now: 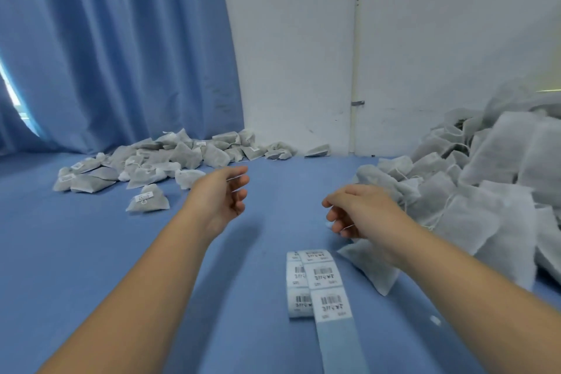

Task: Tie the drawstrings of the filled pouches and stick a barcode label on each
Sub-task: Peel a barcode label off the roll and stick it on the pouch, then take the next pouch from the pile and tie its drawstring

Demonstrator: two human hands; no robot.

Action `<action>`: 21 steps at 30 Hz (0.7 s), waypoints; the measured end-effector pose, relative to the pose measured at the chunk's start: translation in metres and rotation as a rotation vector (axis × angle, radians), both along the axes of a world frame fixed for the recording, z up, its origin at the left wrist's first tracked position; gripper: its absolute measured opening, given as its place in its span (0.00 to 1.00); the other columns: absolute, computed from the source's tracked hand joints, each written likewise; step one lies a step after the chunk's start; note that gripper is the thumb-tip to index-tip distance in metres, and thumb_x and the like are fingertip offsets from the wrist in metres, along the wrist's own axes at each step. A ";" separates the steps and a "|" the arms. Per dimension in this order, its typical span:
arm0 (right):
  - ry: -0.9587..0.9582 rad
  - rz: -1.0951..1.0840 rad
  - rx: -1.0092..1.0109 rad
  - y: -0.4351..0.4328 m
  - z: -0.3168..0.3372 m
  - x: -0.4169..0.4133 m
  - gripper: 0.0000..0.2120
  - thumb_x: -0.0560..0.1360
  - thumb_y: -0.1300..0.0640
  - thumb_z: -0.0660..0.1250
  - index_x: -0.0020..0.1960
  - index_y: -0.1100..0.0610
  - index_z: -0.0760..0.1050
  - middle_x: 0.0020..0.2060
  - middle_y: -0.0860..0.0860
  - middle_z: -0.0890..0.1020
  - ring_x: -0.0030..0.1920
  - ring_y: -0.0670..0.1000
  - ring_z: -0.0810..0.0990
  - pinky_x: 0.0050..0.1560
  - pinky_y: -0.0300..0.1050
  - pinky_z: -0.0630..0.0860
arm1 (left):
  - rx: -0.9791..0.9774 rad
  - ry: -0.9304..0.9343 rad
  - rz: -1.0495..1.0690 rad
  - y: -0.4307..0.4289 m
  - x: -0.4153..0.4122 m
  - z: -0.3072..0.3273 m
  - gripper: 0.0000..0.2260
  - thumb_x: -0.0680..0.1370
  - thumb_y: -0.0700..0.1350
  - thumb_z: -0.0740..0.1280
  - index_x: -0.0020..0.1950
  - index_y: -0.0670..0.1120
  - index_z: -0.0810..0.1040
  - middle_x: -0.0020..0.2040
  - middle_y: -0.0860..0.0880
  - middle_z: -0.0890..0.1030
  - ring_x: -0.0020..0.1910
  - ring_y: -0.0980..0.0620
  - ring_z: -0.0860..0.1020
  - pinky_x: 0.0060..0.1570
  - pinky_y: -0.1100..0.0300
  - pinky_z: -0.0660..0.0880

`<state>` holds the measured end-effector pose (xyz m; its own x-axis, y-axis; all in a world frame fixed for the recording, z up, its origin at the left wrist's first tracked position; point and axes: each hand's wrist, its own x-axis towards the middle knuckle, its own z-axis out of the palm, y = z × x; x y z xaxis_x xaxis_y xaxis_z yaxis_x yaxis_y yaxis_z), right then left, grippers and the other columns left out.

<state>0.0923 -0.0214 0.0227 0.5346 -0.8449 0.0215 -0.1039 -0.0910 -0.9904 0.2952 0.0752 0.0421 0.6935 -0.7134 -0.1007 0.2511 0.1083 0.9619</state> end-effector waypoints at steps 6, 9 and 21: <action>-0.102 -0.068 0.019 0.017 -0.016 -0.078 0.07 0.76 0.60 0.65 0.41 0.58 0.80 0.26 0.49 0.80 0.25 0.47 0.76 0.27 0.38 0.72 | 0.056 -0.179 -0.307 -0.011 -0.134 0.003 0.03 0.77 0.42 0.68 0.47 0.44 0.81 0.31 0.52 0.79 0.26 0.54 0.70 0.24 0.64 0.66; -0.074 -0.133 -0.004 0.019 -0.031 -0.123 0.08 0.76 0.59 0.65 0.40 0.57 0.79 0.27 0.48 0.80 0.25 0.46 0.76 0.28 0.38 0.72 | 0.118 -0.349 -0.391 -0.015 -0.191 -0.008 0.04 0.77 0.44 0.68 0.44 0.45 0.82 0.30 0.54 0.80 0.24 0.55 0.72 0.27 0.64 0.67; 0.086 -0.298 -0.061 0.001 -0.076 -0.170 0.08 0.76 0.61 0.63 0.42 0.54 0.79 0.32 0.48 0.84 0.27 0.47 0.79 0.32 0.39 0.73 | 0.574 -1.272 -0.492 -0.028 -0.254 -0.086 0.09 0.79 0.49 0.59 0.45 0.47 0.75 0.52 0.49 0.77 0.49 0.49 0.77 0.41 0.58 0.70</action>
